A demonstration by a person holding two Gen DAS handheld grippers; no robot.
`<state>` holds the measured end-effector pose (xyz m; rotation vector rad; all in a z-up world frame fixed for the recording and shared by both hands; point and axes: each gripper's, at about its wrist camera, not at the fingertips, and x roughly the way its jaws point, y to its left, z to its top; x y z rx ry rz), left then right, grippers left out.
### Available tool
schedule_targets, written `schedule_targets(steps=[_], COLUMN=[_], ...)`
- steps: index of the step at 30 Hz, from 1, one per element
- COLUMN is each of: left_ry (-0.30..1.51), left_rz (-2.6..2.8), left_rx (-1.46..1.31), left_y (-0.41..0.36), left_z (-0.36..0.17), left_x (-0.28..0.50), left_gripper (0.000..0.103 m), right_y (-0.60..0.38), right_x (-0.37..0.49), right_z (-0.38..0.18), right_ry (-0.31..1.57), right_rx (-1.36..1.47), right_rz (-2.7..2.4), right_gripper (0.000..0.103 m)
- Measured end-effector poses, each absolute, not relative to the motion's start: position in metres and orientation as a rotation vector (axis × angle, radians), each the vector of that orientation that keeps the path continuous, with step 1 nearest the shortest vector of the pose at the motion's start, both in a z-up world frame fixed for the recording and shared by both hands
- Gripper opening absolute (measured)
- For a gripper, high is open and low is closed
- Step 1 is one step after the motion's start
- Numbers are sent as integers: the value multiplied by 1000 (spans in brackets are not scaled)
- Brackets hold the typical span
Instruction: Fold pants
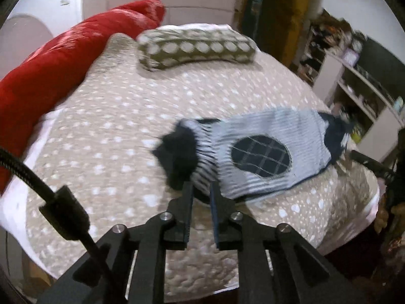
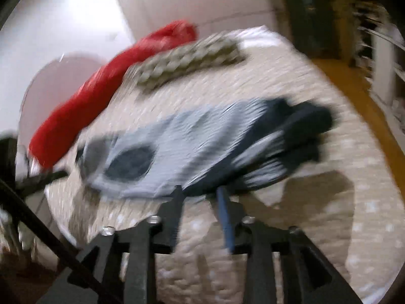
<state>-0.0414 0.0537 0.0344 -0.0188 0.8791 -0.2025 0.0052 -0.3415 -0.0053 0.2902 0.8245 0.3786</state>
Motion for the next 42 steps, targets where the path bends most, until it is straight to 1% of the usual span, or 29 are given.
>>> schedule_targets(steps=[1, 2, 5, 8, 9, 10, 11, 13, 15, 16, 17, 18, 20, 24, 25, 26, 28, 30, 32, 36, 38, 42], left_ry=[874, 871, 885, 898, 898, 895, 894, 903, 920, 942, 967, 990, 1045, 1024, 1026, 1027, 1026, 1024, 1025, 1007, 984, 964], left_rz=[-188, -177, -157, -164, -183, -195, -205, -212, -191, -134, -94, -76, -62, -73, -75, -78, -83, -85, -89, -118, -125, -125], left_rx=[-39, -59, -93, -107, -109, -106, -102, -103, -98, -70, -48, -39, -62, -58, -64, -79, -94, -101, -112, -149, -162, -198], left_y=[59, 64, 69, 60, 51, 44, 37, 24, 16, 11, 9, 8, 9, 8, 9, 10, 12, 14, 15, 19, 22, 34], left_z=[37, 38, 36, 34, 34, 34, 33, 28, 17, 4, -6, -13, -32, -33, -34, -34, -34, -34, -32, -20, -13, -4], left_x=[-42, -41, -33, -27, -25, -23, -19, -8, 7, 21, 30, 35, 46, 50, 50, 51, 51, 51, 50, 40, 34, 26], left_gripper=[17, 18, 19, 19, 19, 21, 22, 25, 26, 26, 26, 25, 25, 26, 26, 26, 26, 26, 26, 26, 26, 28], right_y=[-360, -374, -405, -414, -413, -411, -408, -408, -410, -410, -412, -411, -413, -421, -424, -427, -434, -435, -431, -422, -417, -402], right_x=[7, 10, 27, 55, 63, 69, 75, 69, 63, 60, 58, 52, 37, 7, 0, -5, -12, -18, -18, -23, -23, -19], right_z=[1, 3, 2, -15, -20, -25, -29, -34, -34, -36, -38, -37, -32, -19, -17, -16, -14, -11, -8, 0, 0, 0], right_ry=[787, 765, 742, 792, 808, 821, 848, 852, 849, 854, 861, 867, 852, 828, 818, 812, 801, 791, 787, 770, 769, 782], right_rx=[342, 381, 495, 569, 582, 591, 590, 591, 572, 556, 539, 504, 462, 442, 450, 461, 494, 507, 499, 464, 461, 448], right_rz=[318, 270, 174, 140, 144, 155, 159, 118, 83, 69, 50, 7, -28, -58, -67, -72, -87, -89, -84, -74, -72, -41], right_gripper=[65, 81, 82, 82, 79, 43, 5, 5, 5, 5, 13, 17, 21, 23, 28, 35, 40, 41, 46, 47, 49, 51])
